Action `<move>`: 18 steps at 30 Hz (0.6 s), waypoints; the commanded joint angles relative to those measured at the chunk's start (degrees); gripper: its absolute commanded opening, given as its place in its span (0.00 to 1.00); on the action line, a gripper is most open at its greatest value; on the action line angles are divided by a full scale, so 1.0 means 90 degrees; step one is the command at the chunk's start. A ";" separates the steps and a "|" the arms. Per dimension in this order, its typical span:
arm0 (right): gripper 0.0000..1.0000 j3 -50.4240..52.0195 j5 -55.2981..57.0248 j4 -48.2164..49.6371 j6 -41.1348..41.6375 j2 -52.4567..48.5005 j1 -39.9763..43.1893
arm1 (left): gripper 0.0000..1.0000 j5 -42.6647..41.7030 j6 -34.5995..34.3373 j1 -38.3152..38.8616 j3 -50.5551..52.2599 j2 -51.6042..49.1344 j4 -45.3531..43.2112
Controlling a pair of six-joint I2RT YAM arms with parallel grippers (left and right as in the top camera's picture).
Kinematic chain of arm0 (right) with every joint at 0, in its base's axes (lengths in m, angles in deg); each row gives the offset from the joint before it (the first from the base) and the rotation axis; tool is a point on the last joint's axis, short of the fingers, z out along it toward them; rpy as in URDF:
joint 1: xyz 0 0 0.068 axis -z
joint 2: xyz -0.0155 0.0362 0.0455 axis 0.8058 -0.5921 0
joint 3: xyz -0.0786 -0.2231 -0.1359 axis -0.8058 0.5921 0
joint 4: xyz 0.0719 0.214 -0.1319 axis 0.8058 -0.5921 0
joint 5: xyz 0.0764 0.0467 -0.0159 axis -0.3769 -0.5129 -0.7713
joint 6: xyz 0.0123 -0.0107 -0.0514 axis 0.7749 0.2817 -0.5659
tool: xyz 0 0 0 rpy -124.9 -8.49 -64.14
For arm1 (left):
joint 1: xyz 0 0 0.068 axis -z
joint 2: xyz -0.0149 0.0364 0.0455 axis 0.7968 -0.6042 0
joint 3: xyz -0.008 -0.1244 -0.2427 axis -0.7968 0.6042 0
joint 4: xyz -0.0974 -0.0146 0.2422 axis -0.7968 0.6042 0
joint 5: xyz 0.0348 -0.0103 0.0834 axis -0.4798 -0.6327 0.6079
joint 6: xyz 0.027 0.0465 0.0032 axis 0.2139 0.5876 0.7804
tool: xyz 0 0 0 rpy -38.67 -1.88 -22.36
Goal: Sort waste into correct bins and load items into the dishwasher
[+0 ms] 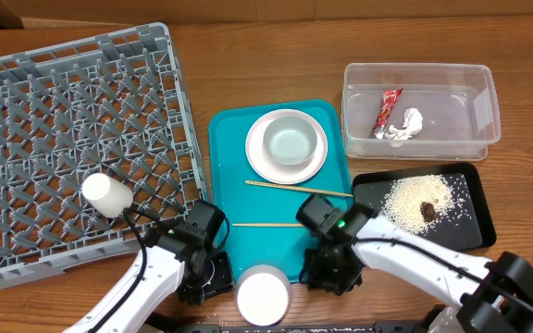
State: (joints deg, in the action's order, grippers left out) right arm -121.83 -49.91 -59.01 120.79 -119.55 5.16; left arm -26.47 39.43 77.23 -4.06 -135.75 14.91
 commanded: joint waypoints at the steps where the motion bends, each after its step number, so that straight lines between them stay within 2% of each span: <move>1: 0.38 0.0027 -0.0155 0.0248 0.0576 -0.0136 -0.0442 | 0.50 0.0085 0.0148 0.0041 -0.0148 -0.0036 -0.0007; 4: 0.38 0.0027 -0.0165 0.0401 0.0818 -0.0381 -0.0702 | 0.50 0.0083 0.0148 0.0041 -0.0148 -0.0036 -0.0002; 12: 0.38 0.0007 -0.0556 0.0597 0.0704 -0.0627 -0.0726 | 0.51 -0.0049 0.0168 0.0044 -0.0148 -0.0036 -0.0007; 18: 0.38 0.0007 -0.1545 0.1360 0.0015 -0.0627 -0.0726 | 0.50 -0.0556 0.0221 0.0044 -0.0151 -0.0036 -0.0158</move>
State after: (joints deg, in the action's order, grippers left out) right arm -121.51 -56.69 -50.66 124.57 -125.14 -1.14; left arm -26.49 39.47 77.21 -4.06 -135.75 15.04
